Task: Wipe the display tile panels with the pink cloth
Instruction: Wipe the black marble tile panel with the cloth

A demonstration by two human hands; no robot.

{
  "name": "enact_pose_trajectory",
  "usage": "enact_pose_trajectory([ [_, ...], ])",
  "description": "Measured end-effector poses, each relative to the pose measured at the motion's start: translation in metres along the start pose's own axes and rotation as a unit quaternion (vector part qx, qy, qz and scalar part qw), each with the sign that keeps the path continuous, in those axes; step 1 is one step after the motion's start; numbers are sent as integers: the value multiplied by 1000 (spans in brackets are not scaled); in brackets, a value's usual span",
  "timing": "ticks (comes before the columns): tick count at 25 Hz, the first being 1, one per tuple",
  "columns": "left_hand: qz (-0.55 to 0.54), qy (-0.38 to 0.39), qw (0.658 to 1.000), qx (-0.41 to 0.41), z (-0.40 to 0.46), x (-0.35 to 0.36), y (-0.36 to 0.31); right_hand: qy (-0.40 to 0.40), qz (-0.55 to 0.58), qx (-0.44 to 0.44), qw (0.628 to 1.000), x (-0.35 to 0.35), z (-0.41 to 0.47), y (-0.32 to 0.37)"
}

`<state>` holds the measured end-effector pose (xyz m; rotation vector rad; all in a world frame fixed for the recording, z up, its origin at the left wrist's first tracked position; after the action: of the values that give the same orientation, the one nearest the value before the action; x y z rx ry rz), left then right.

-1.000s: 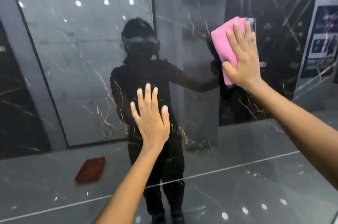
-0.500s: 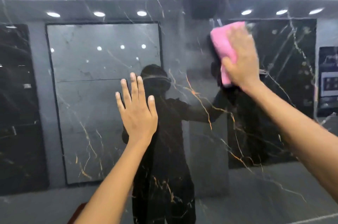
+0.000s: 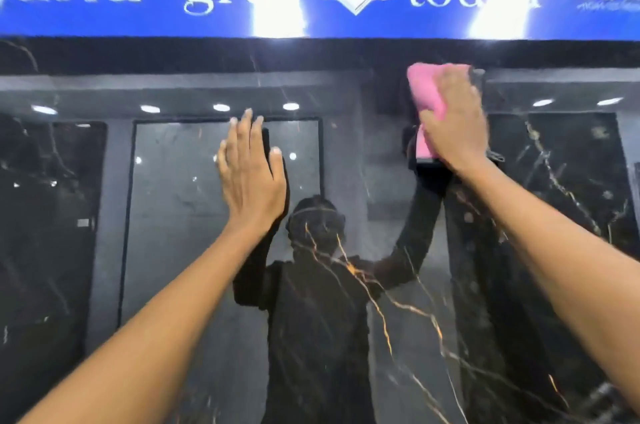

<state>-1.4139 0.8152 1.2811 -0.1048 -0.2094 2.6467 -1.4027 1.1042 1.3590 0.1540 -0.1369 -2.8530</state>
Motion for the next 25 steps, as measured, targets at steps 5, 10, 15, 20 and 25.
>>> enact_pose_trajectory([
  [5, 91, 11, 996, 10, 30, 20, 10, 75, -27, -334, 939, 38, -106, 40],
  [10, 86, 5, 996, 17, 29, 22, 11, 75, -45, -292, 953, -1, 8, -1],
  [15, 89, 2, 996, 25, 29, 23, 12, -8, 7, 49, 999, 11, 36, 51],
  [20, 87, -1, 996, 23, 29, 23, 10, 27, -25, -287, 957, 24, 32, 65],
  [25, 88, -7, 996, 24, 29, 25, 12, -69, 18, 282, 957, -1, 69, 60],
])
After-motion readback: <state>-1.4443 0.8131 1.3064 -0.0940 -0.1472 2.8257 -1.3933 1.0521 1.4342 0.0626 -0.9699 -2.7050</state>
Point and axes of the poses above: each hand's wrist, its own z-axis towards the middle knuckle, its own x-axis out of the palm, y = z × x, the point moved 1 cm from there along z, towards the middle knuckle, and after that the axes turned 4 degrees about y, right-handed, at the moved point
